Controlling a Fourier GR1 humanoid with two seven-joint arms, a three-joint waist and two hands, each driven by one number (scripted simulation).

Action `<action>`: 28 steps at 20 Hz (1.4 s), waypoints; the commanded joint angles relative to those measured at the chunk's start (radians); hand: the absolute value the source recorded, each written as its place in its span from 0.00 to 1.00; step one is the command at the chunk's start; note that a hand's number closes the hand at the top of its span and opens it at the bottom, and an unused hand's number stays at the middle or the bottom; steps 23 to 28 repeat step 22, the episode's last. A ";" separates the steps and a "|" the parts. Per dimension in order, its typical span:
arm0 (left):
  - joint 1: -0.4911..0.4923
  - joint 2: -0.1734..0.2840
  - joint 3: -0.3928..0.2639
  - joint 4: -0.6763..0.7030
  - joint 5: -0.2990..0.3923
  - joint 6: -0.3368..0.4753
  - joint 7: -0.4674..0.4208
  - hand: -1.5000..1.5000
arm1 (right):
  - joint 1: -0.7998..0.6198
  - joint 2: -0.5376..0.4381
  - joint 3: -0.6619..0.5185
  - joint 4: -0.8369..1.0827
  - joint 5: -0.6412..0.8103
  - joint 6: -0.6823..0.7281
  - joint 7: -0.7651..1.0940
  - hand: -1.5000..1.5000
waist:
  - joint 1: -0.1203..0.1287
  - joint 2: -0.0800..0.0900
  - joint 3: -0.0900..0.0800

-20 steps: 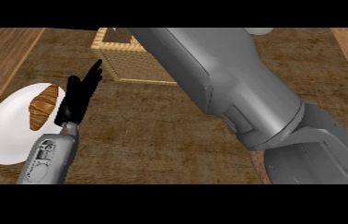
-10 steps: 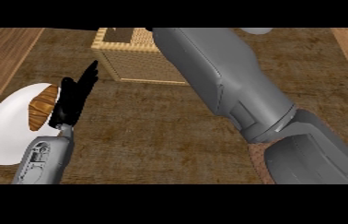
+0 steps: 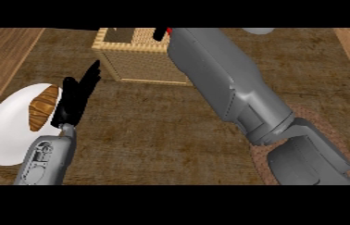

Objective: Pick the can from the placemat and place it in the basket

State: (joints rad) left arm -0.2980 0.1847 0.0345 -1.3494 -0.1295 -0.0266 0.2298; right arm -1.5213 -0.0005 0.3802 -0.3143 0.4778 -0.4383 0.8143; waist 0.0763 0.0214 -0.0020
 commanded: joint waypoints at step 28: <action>0.116 0.040 0.074 -0.056 0.018 0.016 0.019 0.50 | 0.319 -0.178 -0.060 -0.375 0.041 -0.399 0.060 0.00 | -0.138 -0.048 0.004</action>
